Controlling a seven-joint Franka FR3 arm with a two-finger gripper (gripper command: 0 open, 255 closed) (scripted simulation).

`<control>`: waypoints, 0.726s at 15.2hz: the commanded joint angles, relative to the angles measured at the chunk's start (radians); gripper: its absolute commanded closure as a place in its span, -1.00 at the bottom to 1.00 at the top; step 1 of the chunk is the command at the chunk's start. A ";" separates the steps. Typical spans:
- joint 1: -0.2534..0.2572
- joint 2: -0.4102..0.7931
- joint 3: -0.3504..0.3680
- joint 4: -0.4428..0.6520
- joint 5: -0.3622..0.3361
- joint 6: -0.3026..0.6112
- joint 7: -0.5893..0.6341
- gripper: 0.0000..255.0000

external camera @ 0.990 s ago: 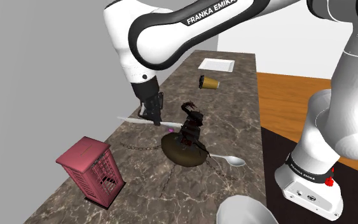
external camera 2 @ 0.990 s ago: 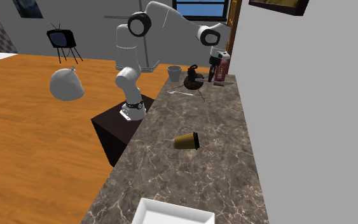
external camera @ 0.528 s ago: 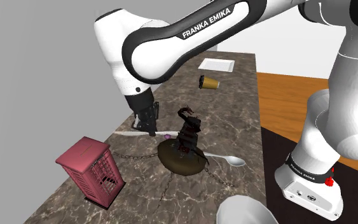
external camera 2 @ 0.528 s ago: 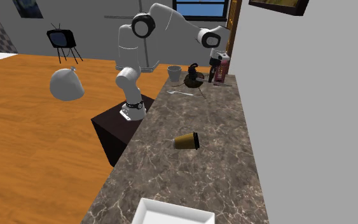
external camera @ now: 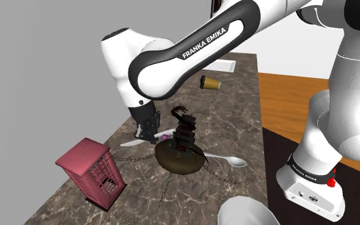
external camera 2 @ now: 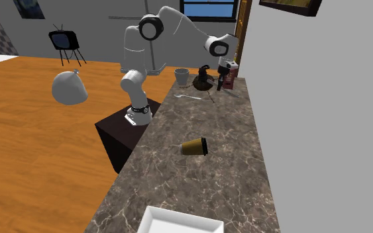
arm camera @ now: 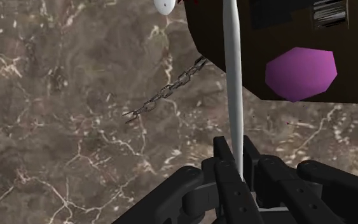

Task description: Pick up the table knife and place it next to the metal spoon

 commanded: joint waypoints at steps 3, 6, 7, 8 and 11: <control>0.003 0.030 0.000 -0.032 -0.004 0.042 0.004 1.00; 0.003 0.035 0.000 -0.039 -0.006 0.054 0.005 1.00; 0.003 0.033 0.000 -0.034 -0.006 0.051 0.005 1.00; 0.003 0.033 0.000 -0.034 -0.006 0.051 0.005 -1.00; 0.004 0.134 0.001 0.157 -0.020 -0.057 -0.059 -1.00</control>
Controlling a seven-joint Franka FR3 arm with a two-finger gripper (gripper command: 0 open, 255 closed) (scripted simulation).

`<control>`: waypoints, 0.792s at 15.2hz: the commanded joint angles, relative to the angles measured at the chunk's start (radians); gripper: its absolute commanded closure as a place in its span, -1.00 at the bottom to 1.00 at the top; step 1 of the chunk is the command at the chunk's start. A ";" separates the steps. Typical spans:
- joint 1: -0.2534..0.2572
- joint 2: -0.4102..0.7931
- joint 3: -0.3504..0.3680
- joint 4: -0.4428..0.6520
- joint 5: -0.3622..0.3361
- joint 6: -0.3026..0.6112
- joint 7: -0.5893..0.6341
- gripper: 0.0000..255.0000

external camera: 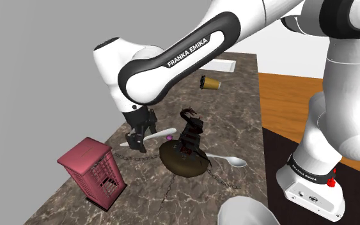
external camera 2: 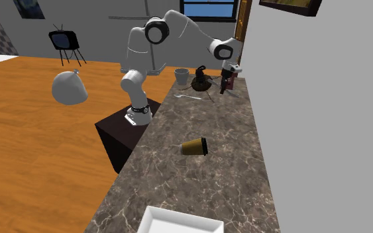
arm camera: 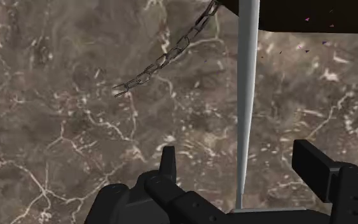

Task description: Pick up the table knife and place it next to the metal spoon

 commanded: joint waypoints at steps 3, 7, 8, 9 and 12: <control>0.013 0.152 0.004 0.286 -0.022 -0.159 -0.077 -1.00; 0.026 0.249 0.005 0.453 -0.036 -0.242 -0.117 -1.00; 0.025 0.248 0.005 0.437 -0.036 -0.228 -0.117 -1.00; 0.023 0.246 0.005 0.421 -0.036 -0.213 -0.116 -1.00; 0.020 0.244 0.004 0.378 -0.037 -0.172 -0.115 -1.00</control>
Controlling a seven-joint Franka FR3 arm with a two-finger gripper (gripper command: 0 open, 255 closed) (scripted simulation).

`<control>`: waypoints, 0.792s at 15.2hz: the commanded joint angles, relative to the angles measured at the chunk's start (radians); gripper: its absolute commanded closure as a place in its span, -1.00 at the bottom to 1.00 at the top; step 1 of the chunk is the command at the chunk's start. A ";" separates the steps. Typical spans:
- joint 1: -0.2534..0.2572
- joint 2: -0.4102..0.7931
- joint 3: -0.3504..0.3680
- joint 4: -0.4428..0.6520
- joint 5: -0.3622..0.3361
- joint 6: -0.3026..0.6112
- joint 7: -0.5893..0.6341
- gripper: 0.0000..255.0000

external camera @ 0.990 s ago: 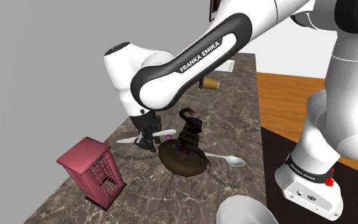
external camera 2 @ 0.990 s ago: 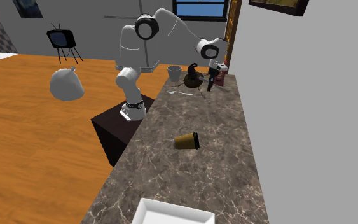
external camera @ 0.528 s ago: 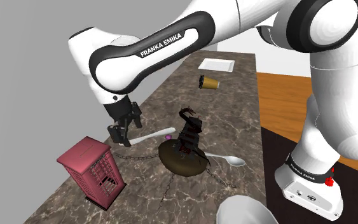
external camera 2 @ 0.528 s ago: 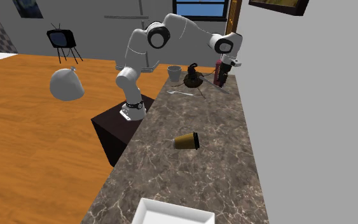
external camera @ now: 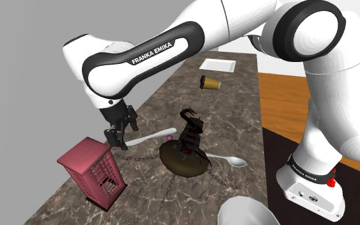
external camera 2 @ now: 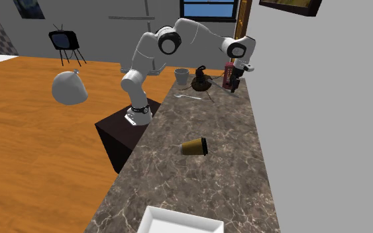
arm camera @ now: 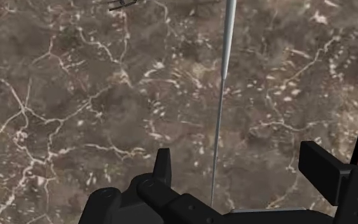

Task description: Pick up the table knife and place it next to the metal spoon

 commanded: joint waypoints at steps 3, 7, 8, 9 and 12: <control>-0.002 0.003 -0.001 -0.031 -0.001 0.034 0.001 -1.00; -0.002 0.003 -0.001 -0.031 -0.001 0.034 0.001 -1.00; -0.002 0.003 -0.001 -0.031 -0.001 0.034 0.001 -1.00; -0.002 0.003 -0.001 -0.031 -0.001 0.033 0.001 -1.00; -0.002 0.003 -0.001 -0.031 -0.001 0.033 0.001 1.00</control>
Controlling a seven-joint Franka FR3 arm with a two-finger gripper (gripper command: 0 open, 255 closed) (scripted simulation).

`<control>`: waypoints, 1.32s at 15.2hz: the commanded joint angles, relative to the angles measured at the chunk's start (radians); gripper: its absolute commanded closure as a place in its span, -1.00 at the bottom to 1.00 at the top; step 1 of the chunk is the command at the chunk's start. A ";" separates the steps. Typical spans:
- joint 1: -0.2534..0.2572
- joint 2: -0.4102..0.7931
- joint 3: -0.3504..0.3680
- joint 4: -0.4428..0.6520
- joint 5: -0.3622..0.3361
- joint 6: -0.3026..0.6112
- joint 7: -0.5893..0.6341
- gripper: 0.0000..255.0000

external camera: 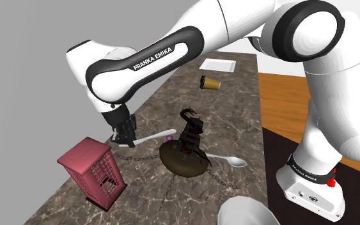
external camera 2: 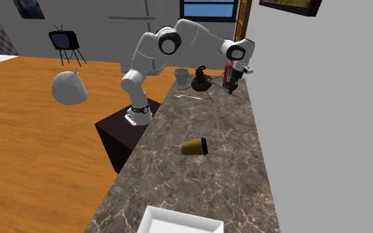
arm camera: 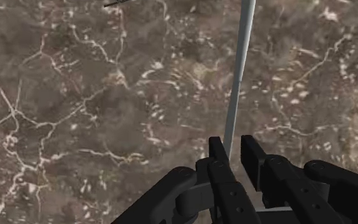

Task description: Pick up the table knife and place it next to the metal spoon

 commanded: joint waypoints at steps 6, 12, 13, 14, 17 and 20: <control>0.000 0.000 0.000 0.000 0.000 0.000 0.000 1.00; 0.001 -0.016 0.002 0.043 0.004 -0.058 -0.003 1.00; 0.001 -0.019 0.003 0.052 0.005 -0.070 -0.003 1.00; 0.002 -0.021 0.003 0.062 0.006 -0.082 -0.004 1.00; 0.003 -0.027 0.004 0.094 0.007 -0.120 -0.005 1.00; 0.005 -0.030 0.005 0.129 0.009 -0.158 -0.006 1.00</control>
